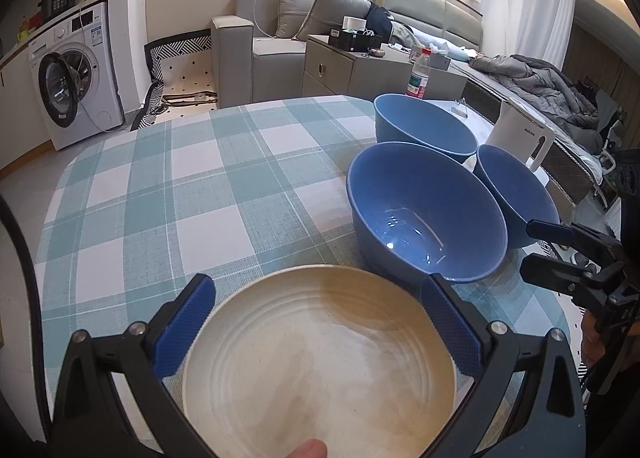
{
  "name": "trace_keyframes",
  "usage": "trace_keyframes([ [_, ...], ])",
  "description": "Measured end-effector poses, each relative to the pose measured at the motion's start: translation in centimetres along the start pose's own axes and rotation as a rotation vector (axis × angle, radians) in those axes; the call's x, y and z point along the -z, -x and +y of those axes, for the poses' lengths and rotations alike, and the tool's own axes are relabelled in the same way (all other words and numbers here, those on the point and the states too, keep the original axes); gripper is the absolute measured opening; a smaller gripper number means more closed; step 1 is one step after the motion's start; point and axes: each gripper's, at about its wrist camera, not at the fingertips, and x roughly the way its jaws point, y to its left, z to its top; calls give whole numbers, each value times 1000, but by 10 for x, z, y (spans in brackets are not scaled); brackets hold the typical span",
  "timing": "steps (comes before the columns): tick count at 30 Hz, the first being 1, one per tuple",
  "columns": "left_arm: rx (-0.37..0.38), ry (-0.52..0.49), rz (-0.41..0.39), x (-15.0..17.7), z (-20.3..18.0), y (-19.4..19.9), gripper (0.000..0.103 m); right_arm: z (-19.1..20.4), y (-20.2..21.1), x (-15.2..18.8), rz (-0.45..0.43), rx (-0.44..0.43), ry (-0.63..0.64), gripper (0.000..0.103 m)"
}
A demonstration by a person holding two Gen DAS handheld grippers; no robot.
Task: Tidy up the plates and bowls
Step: 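Move both grippers toward the rim of the nearest blue bowl, then close both grippers on the rim of the blue bowl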
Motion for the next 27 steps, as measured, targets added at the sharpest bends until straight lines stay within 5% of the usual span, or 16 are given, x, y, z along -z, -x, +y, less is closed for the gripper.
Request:
trace_keyframes([
  [11,-3,2,29,-8,-2,-18,103,-8,-12,-1,18,-12,-13,100],
  [27,2,23,46,-20,-2,-40,103,-9,-31,-9,30,44,26,83],
])
